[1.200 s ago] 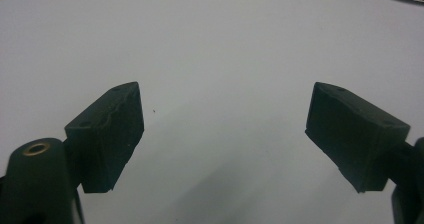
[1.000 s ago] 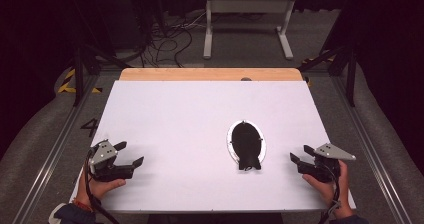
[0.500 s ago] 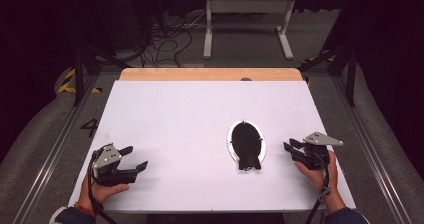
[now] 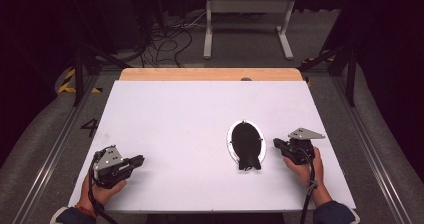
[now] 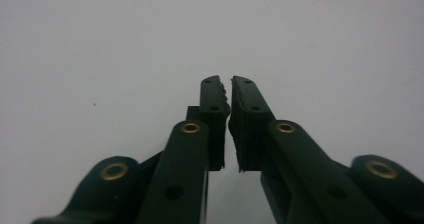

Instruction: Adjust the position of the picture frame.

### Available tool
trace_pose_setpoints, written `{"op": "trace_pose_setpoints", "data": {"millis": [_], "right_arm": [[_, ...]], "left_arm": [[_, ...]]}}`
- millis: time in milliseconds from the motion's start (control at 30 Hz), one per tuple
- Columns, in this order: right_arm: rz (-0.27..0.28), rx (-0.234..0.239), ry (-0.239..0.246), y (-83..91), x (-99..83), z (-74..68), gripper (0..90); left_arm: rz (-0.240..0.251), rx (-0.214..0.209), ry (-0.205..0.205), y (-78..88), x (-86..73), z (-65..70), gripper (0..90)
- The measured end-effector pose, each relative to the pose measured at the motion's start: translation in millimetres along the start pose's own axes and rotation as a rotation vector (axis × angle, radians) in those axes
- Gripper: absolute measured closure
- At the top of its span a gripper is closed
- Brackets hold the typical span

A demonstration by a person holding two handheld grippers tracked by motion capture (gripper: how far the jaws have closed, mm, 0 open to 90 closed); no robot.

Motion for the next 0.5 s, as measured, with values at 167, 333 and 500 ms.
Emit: {"op": "trace_pose_setpoints", "data": {"millis": [167, 333, 500], "right_arm": [[-0.049, 0.02, 0.036, -9.3, 1.5, -9.3, 90.0], [-0.063, 0.027, 0.03, -13.7, -0.4, -12.3, 90.0], [-0.062, 0.041, 0.033, -16.1, 0.7, -15.8, 90.0]], "left_arm": [[-0.013, -0.002, -0.027, -0.1, -0.2, 1.6, 90.0], [-0.019, -0.001, -0.023, -0.1, -0.9, 2.3, 90.0], [-0.019, 0.001, -0.024, -0.3, -1.1, 3.0, 90.0]]}}
Point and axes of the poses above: each handheld gripper's, and its own axes: y roughly backward along the jaws, x roughly out of its top, z roughly to its right, the point moved 1 cm from there along -y, roughly forward along the jaws, and after that the axes turned 11 degrees about x, right-handed, at the moved point
